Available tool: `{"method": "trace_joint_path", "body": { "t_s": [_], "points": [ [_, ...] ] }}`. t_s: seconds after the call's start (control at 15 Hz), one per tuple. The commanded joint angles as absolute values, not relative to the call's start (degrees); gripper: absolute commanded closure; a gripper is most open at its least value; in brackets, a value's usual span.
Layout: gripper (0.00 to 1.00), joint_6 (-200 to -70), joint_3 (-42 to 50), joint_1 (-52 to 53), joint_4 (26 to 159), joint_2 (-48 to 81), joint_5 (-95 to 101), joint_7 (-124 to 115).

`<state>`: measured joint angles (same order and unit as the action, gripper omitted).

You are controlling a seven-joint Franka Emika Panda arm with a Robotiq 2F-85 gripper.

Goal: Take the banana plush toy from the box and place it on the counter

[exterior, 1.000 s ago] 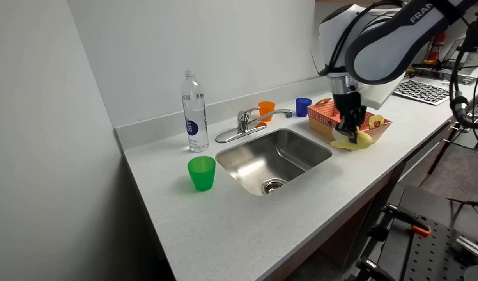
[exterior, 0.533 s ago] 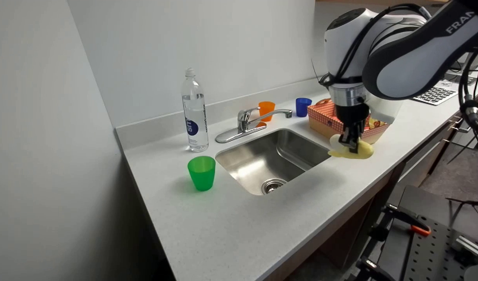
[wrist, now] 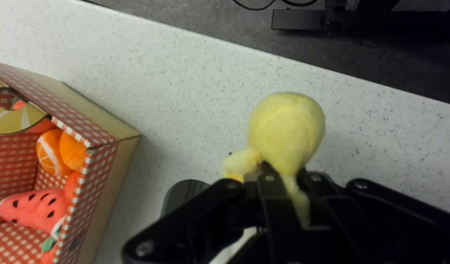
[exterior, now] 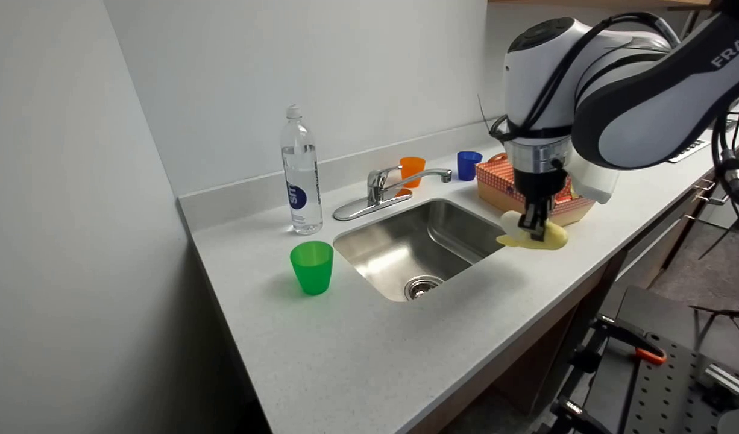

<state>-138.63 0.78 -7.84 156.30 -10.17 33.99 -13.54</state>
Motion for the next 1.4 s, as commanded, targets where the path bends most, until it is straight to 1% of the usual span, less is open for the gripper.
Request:
{"method": "trace_joint_path", "body": {
  "t_s": [0.0, 0.53, 0.6, 0.67, 0.8, 1.0, 1.13, 1.2, 1.27, 1.33],
  "points": [
    [0.97, -141.84, 0.37, -8.14, 158.40, -11.29, 38.37, -17.58],
    [0.97, -142.90, 0.72, -8.00, 157.19, -8.64, 44.74, -23.81],
    [0.65, -142.50, 0.84, -7.91, 157.19, -8.64, 44.41, -23.74],
    [0.64, -142.45, 0.92, -7.94, 157.19, -8.55, 44.44, -23.82],
    [0.50, -142.18, 1.01, -8.05, 157.19, -8.42, 44.60, -23.96],
    [0.25, -142.01, 1.20, -8.19, 157.19, -8.32, 44.78, -24.05],
    [0.12, -142.04, 1.39, -8.28, 157.19, -8.27, 44.91, -23.92],
    [0.04, -142.09, 1.51, -8.32, 157.19, -8.28, 44.93, -23.71],
    [0.01, -142.19, 1.63, -8.37, 157.19, -8.38, 44.98, -23.51],
    [0.00, -142.24, 1.85, -8.53, 157.19, -8.63, 45.05, -23.21]
  ]
}}
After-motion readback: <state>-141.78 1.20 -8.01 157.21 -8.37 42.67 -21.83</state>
